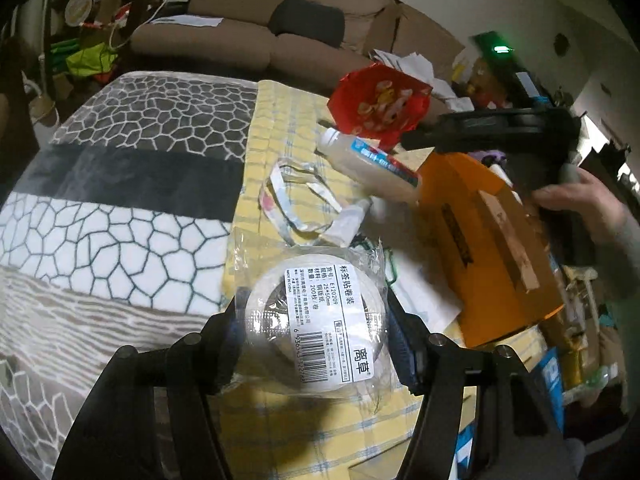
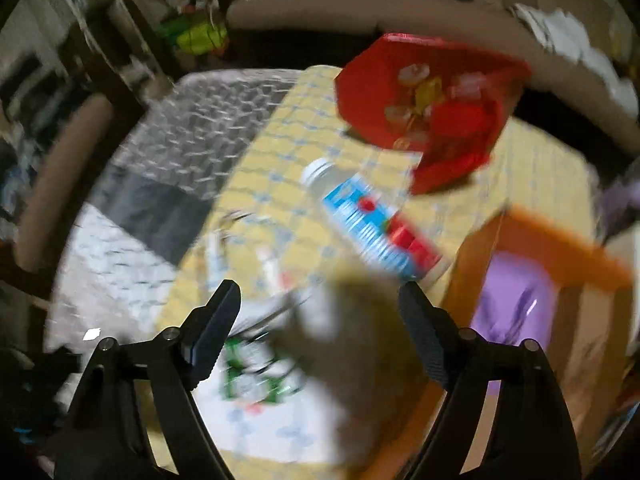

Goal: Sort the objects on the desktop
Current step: 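Hold the tape roll with the left gripper while the right gripper grasps the white juice bottle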

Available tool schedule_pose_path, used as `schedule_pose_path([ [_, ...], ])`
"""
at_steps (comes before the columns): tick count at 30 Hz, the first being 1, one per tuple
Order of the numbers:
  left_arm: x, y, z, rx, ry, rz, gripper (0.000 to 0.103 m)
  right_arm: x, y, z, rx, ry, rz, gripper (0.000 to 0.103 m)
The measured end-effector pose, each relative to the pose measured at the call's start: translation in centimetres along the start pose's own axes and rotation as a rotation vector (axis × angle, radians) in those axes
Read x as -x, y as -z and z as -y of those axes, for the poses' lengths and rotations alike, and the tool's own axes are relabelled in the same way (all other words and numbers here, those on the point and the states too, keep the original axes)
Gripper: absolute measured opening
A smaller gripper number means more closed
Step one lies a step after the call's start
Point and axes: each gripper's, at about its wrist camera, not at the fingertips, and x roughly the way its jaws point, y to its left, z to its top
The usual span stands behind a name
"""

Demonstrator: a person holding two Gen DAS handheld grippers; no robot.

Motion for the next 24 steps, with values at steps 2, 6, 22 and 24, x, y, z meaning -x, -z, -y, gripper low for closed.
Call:
schedule_pose_path([
  [2,0.1,-0.2,-0.3,0.010,0.004,0.004,0.065,-1.4,-1.4,-0.5,0.078,0.023,-0.018,0.080],
  [6,-0.4,-0.3,-0.5,0.005,-0.005,-0.013,0.065,-5.3,-2.9,-1.5,0.227,0.072,-0.105,0.080],
  [22,-1.4,-0.1,1.6,-0.043,0.025,-0.033,0.065,-5.4,-2.6,0.0,0.196,0.075,-0.113,0.001],
  [24,-1.4,0.0,1.7,-0.043,0.031,-0.035,0.065,-3.9,-1.9,-0.1,0.197,0.038,-0.137,0.001],
])
